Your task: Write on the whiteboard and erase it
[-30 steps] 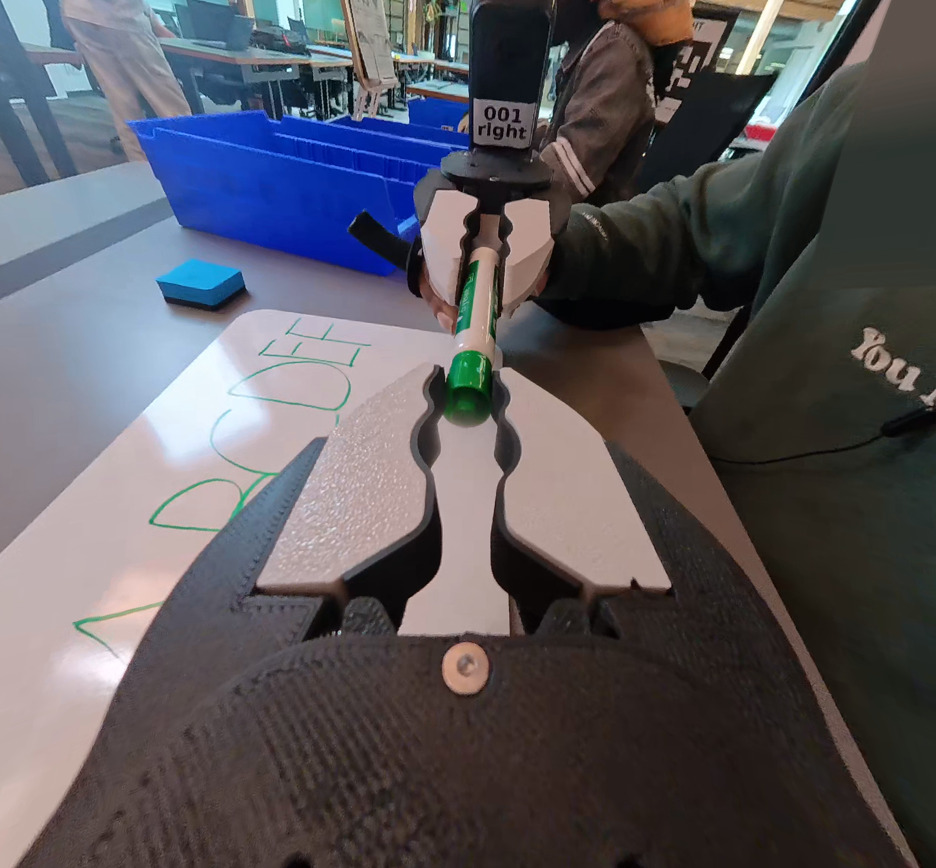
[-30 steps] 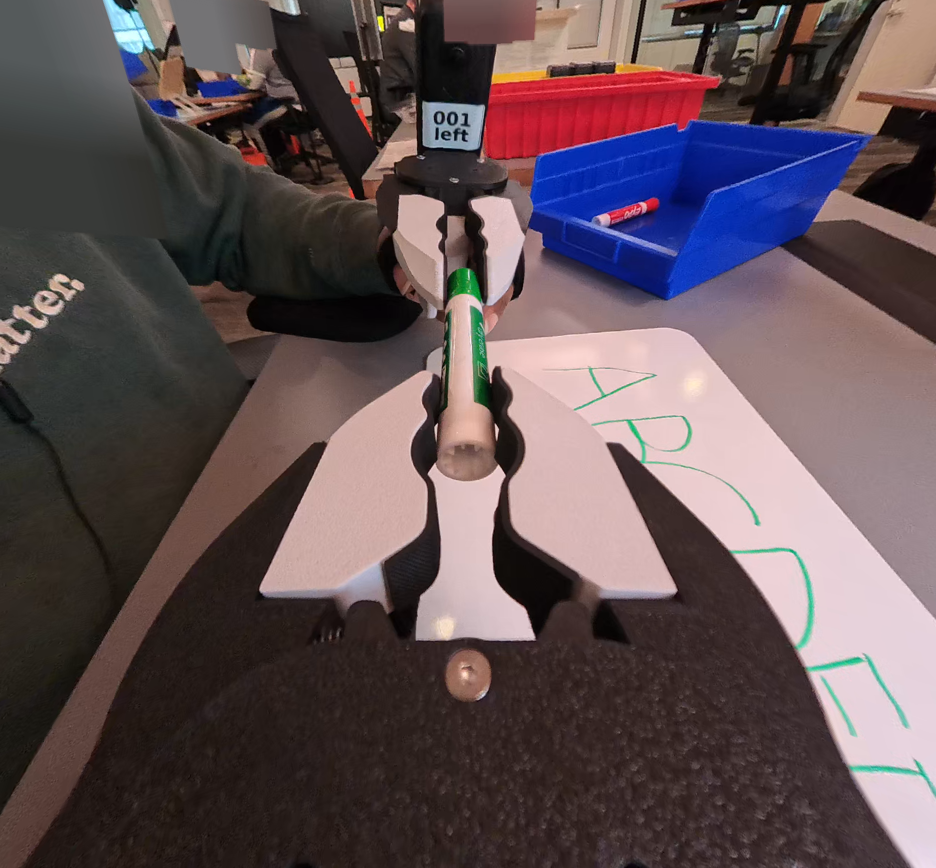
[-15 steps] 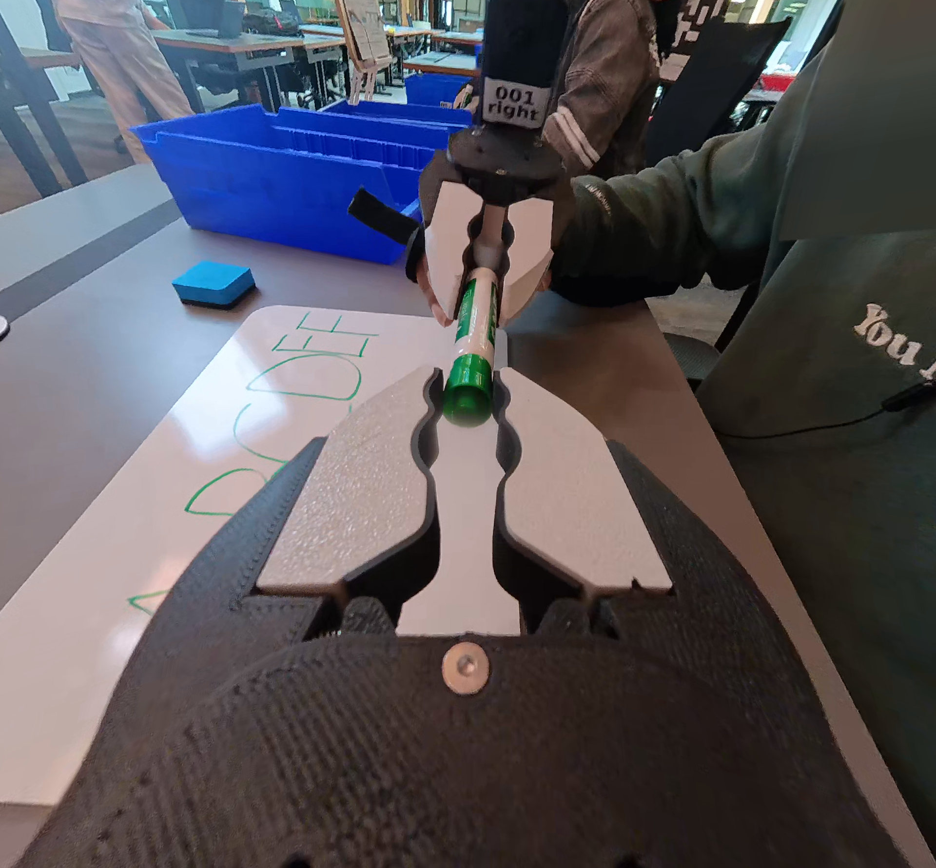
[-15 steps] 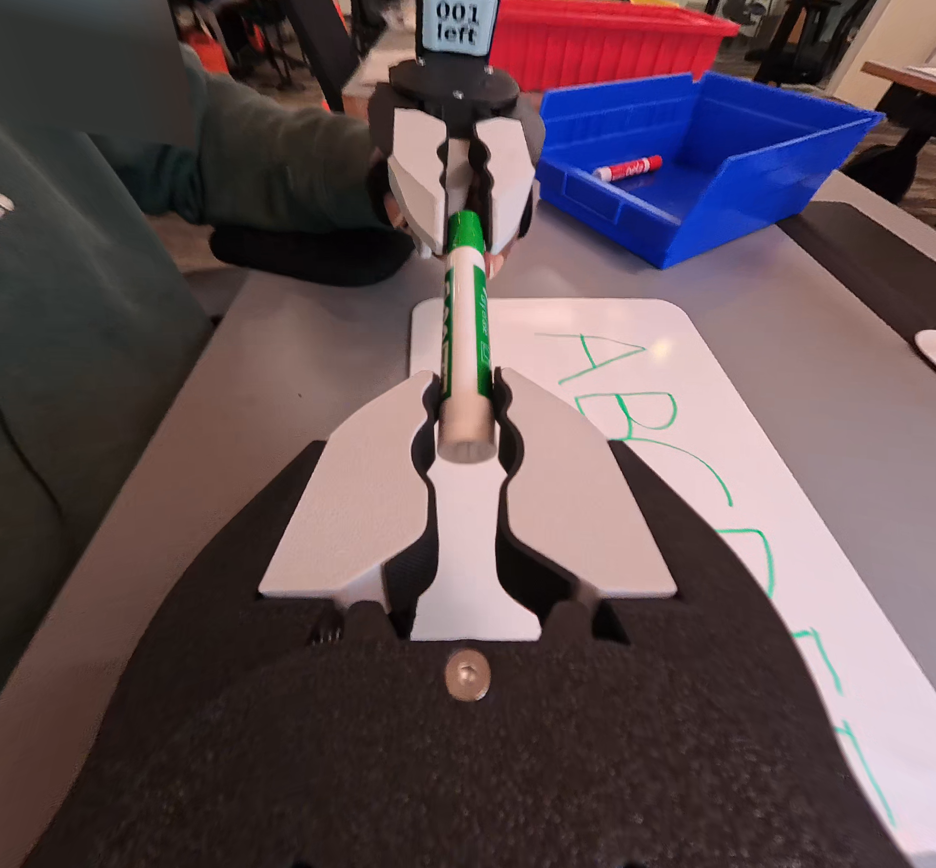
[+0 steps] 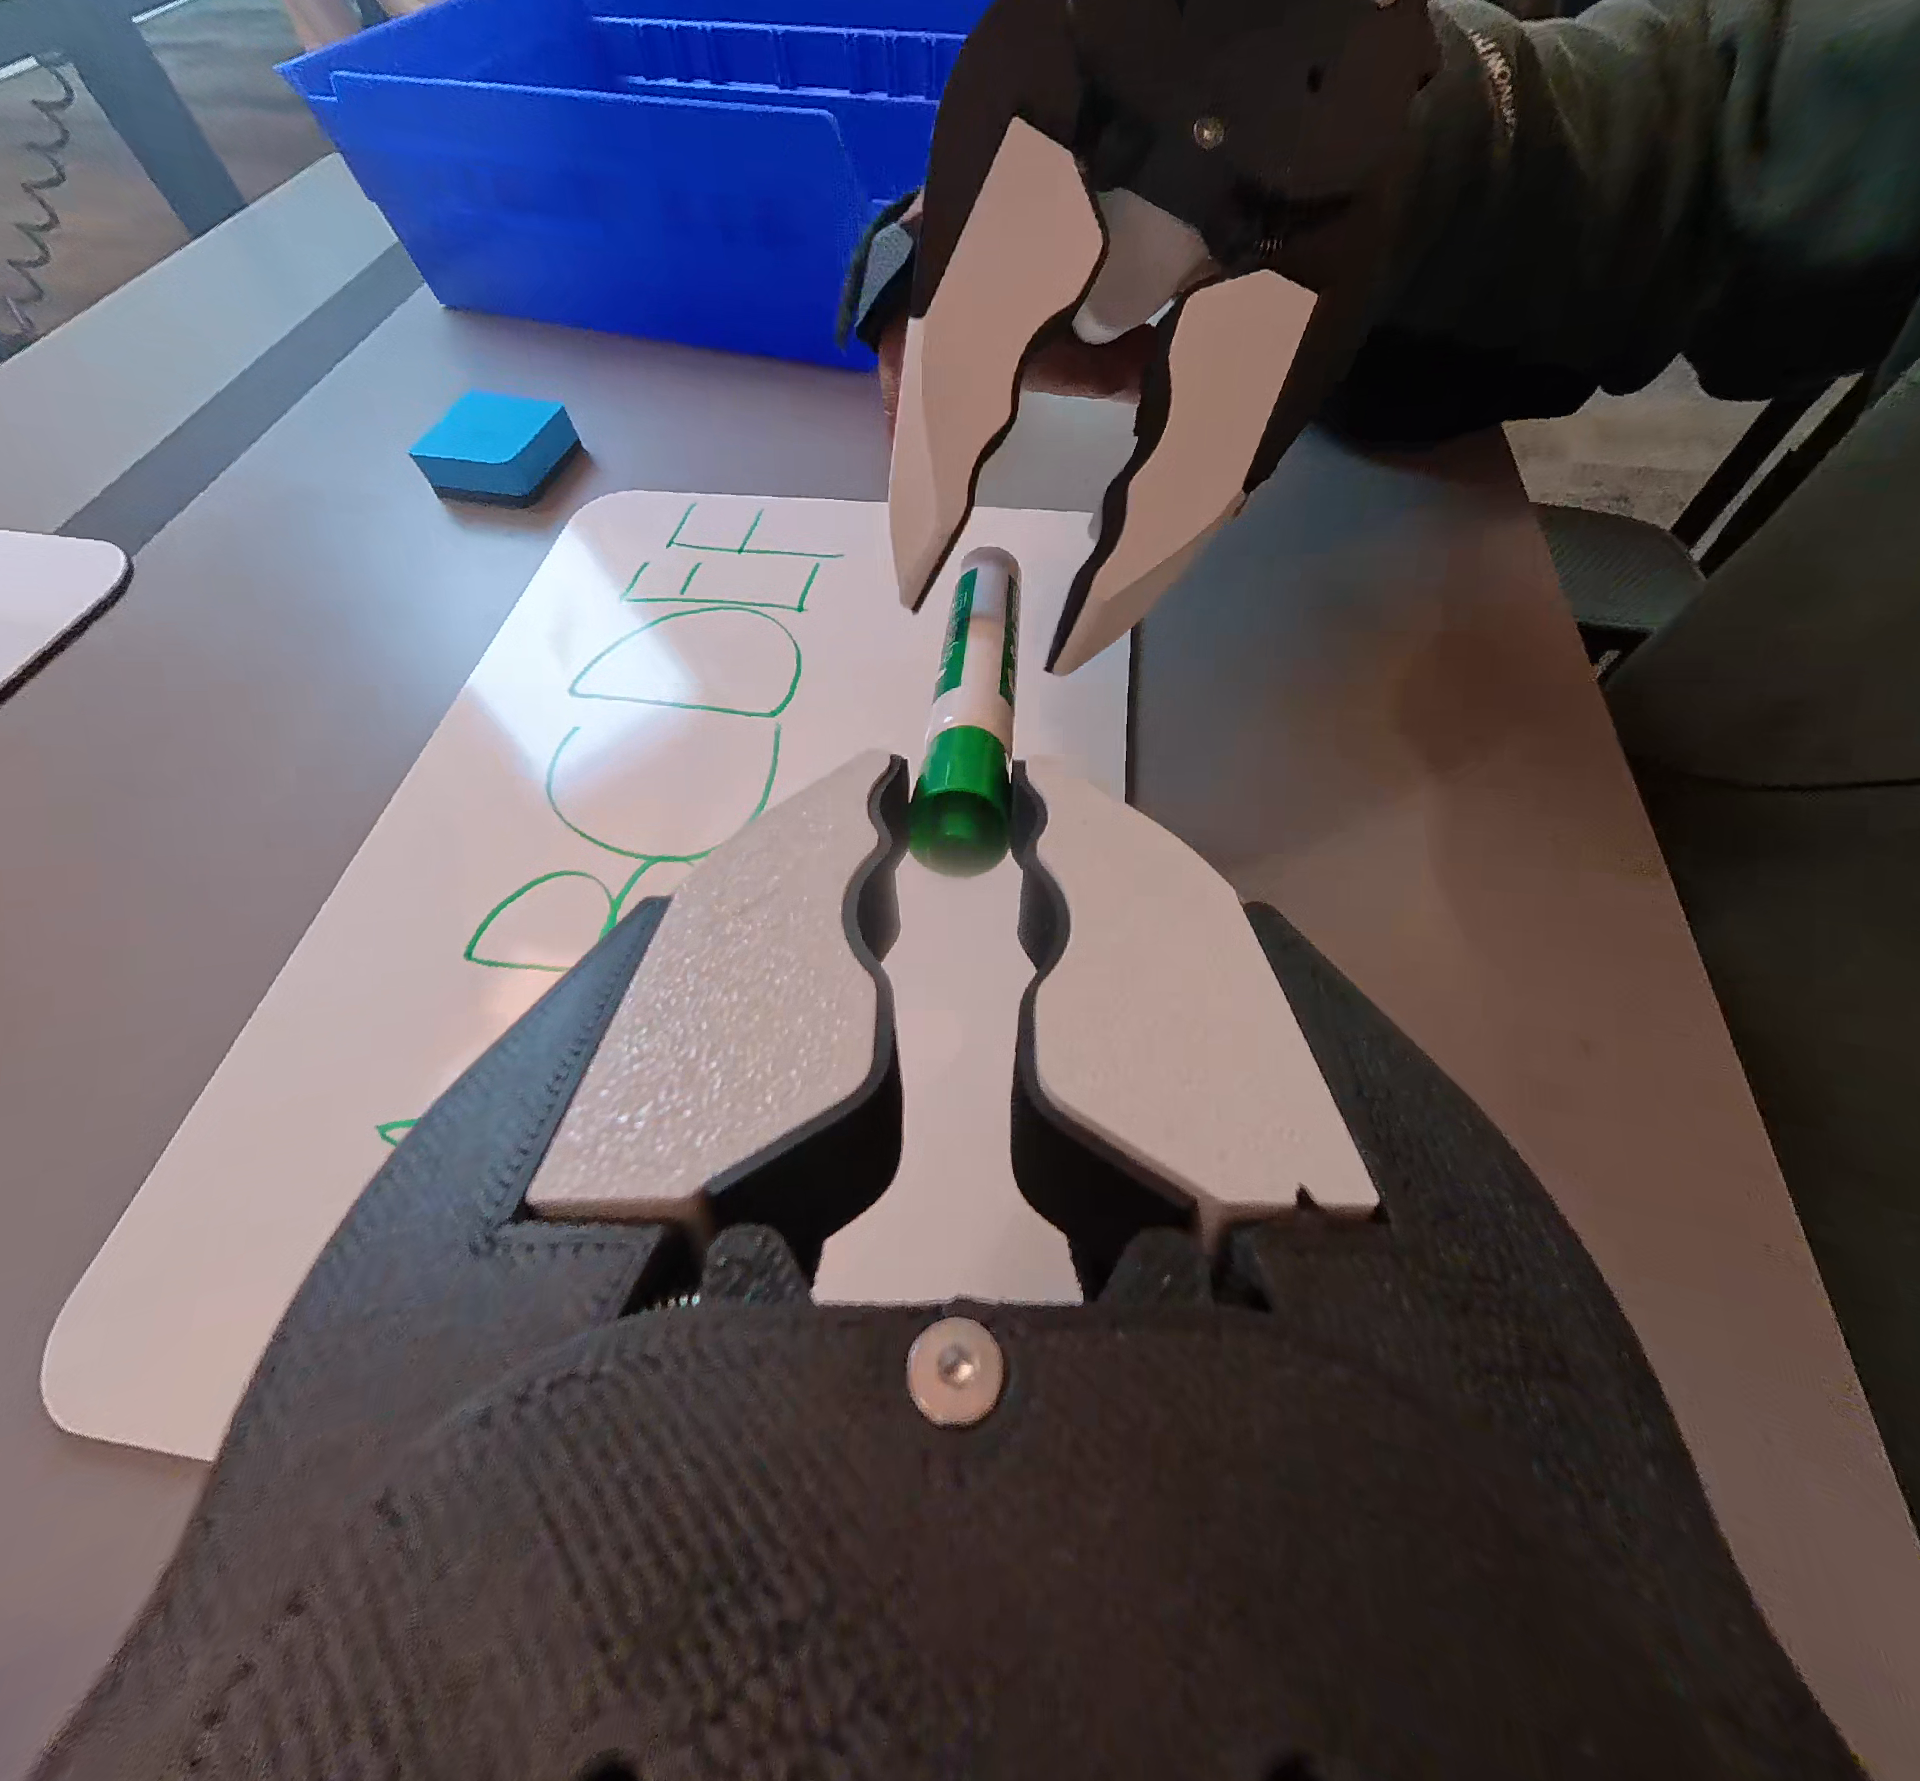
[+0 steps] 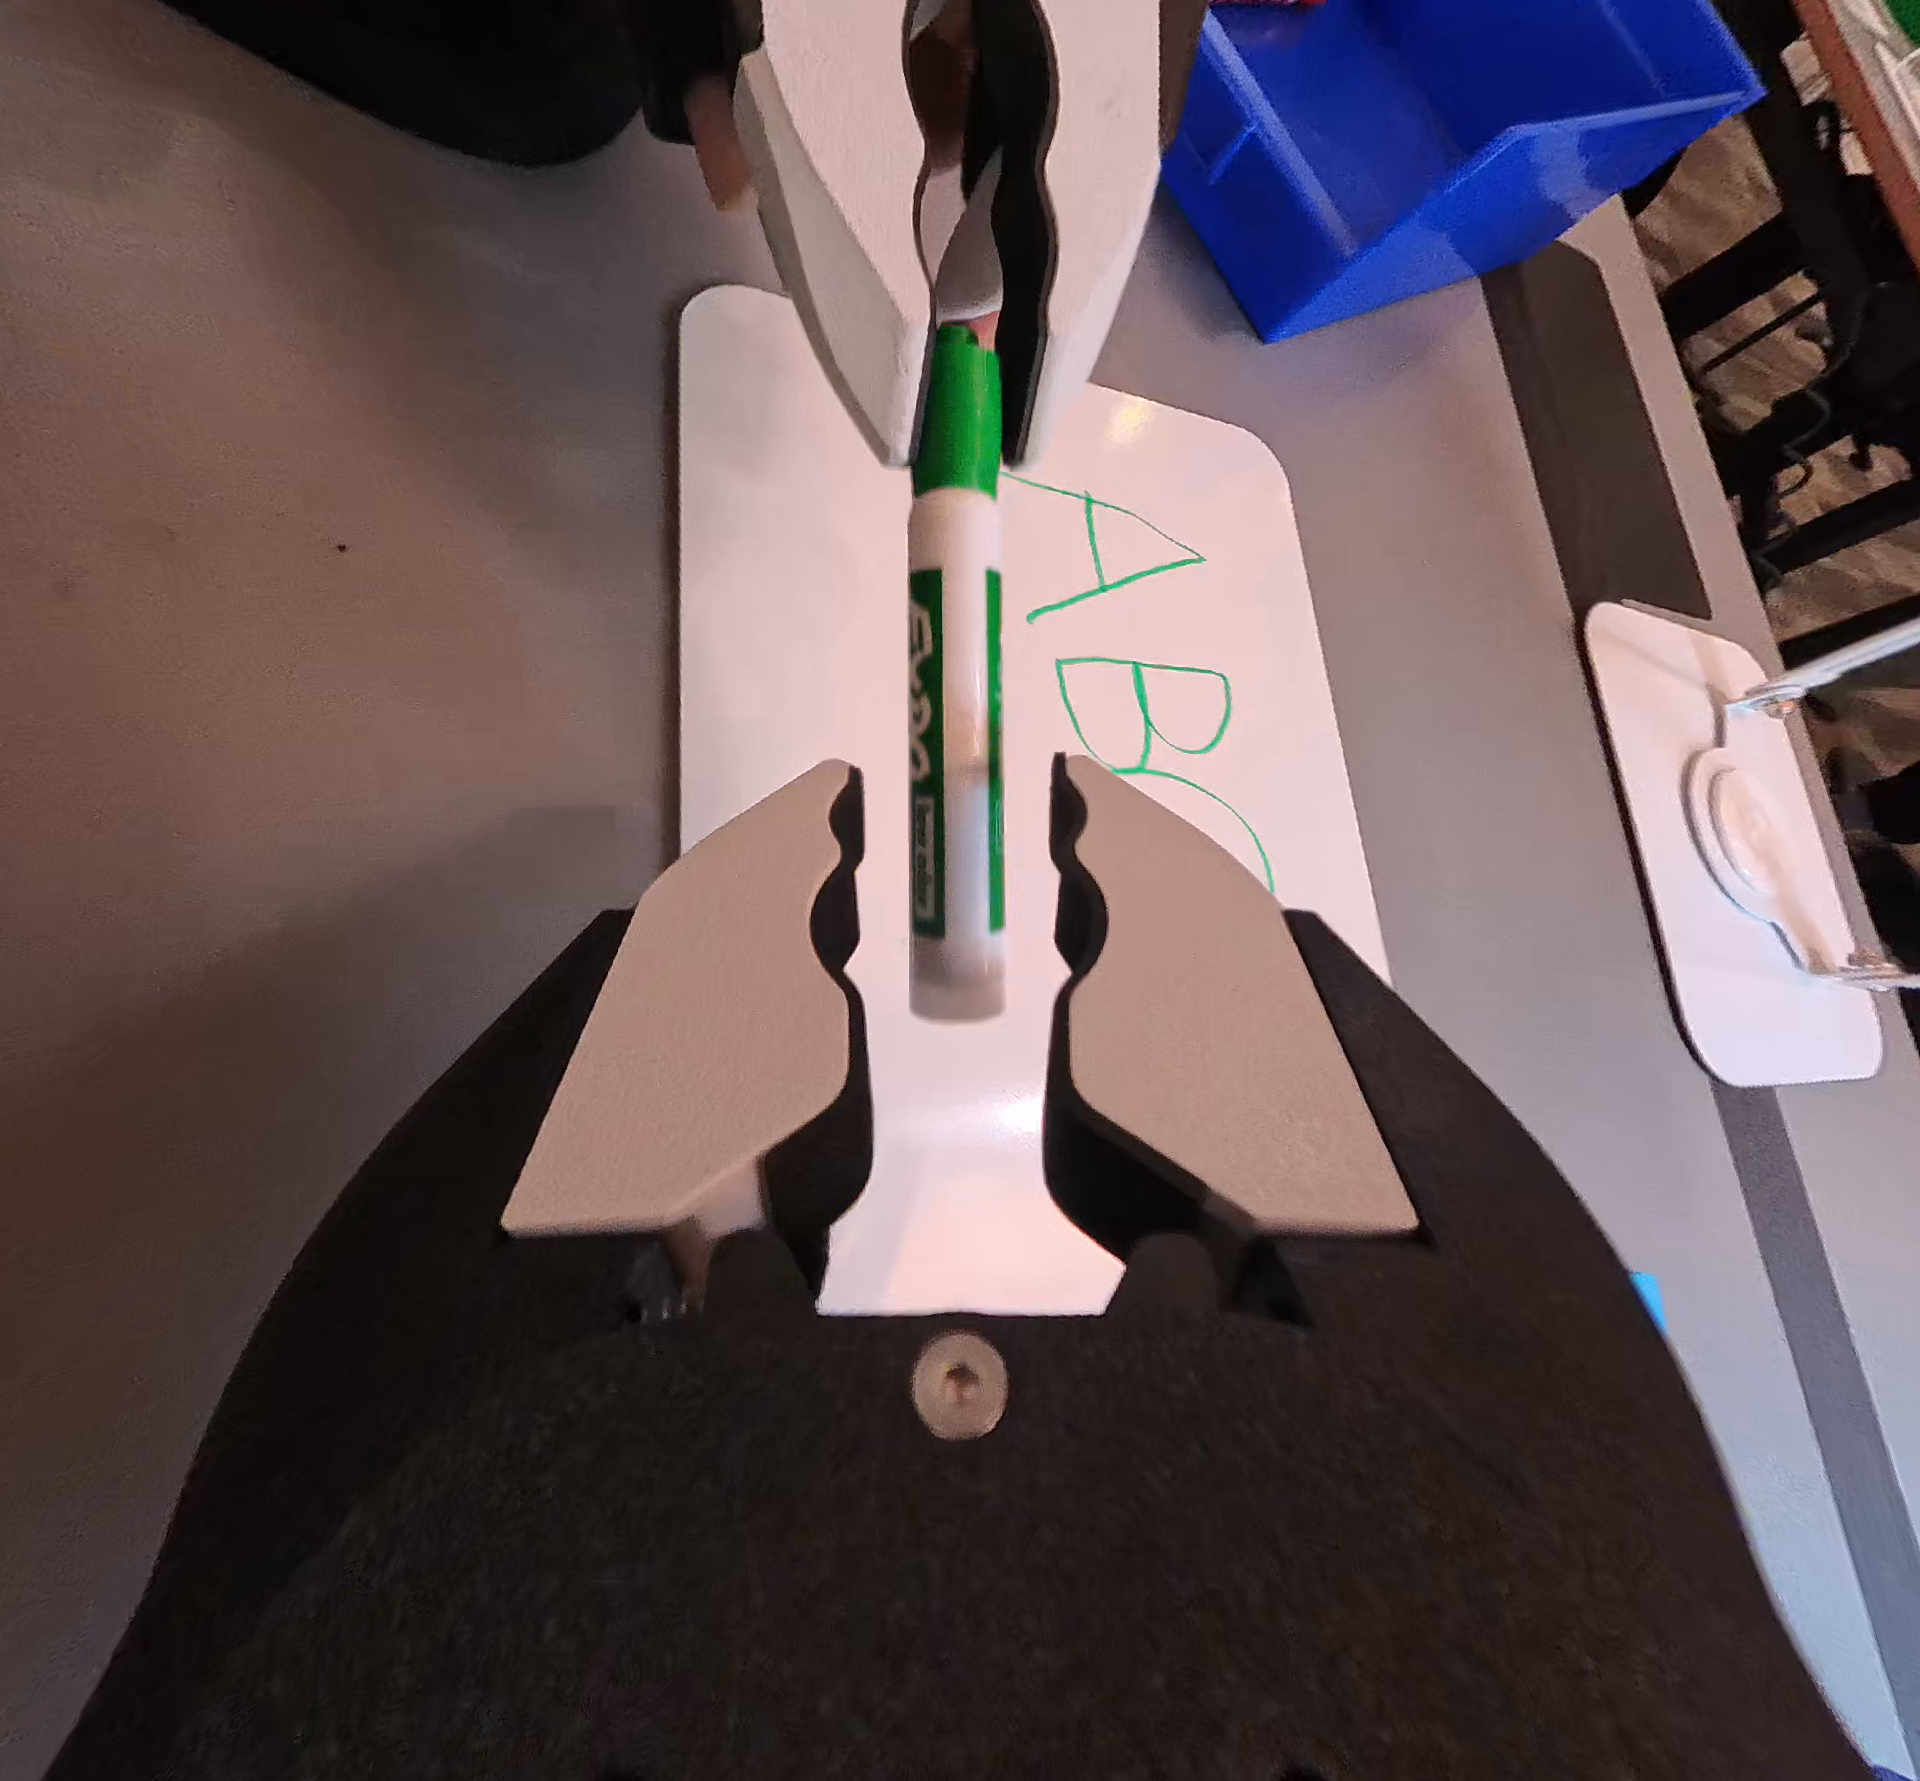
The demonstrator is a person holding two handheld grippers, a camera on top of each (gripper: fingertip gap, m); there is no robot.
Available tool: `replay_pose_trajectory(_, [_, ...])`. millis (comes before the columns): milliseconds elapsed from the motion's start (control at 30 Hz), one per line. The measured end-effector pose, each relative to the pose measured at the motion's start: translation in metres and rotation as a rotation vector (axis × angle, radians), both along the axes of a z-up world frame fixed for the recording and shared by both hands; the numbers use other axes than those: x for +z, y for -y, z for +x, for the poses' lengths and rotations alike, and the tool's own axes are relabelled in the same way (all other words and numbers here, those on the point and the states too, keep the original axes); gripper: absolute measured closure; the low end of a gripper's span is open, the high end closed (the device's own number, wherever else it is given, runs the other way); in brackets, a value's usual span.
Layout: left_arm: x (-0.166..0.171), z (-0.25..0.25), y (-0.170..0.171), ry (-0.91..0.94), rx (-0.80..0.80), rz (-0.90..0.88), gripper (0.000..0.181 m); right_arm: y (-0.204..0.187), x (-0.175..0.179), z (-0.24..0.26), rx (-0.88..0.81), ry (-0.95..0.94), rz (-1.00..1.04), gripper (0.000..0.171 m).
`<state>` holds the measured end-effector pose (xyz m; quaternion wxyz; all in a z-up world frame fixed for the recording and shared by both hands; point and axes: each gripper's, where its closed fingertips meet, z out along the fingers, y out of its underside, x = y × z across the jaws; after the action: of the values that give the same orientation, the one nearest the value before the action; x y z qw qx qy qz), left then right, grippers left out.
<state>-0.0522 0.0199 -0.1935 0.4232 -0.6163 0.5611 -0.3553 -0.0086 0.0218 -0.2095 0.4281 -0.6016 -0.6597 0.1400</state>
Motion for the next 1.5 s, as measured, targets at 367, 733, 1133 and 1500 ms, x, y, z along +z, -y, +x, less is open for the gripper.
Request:
replay_pose_trajectory(367, [0.011,0.003,0.005,0.093,0.009,-0.034,0.162,0.006,0.008,-0.003,-0.007,0.016,-0.034,0.155])
replay_pose_trajectory(733, [0.043,-0.010,-0.004,0.291,0.079,-0.017,0.159,-0.014,0.062,0.037,-0.201,-0.099,-0.076,0.155])
replay_pose_trajectory(1133, [0.046,-0.023,-0.017,0.292,0.172,0.098,0.181,-0.201,0.105,0.323,-1.221,-0.287,-0.302,0.155])
replay_pose_trajectory(1500, [0.027,-0.037,-0.047,0.248,0.298,0.158,0.181,-0.240,-0.045,0.362,-1.526,-0.212,-0.716,0.155])
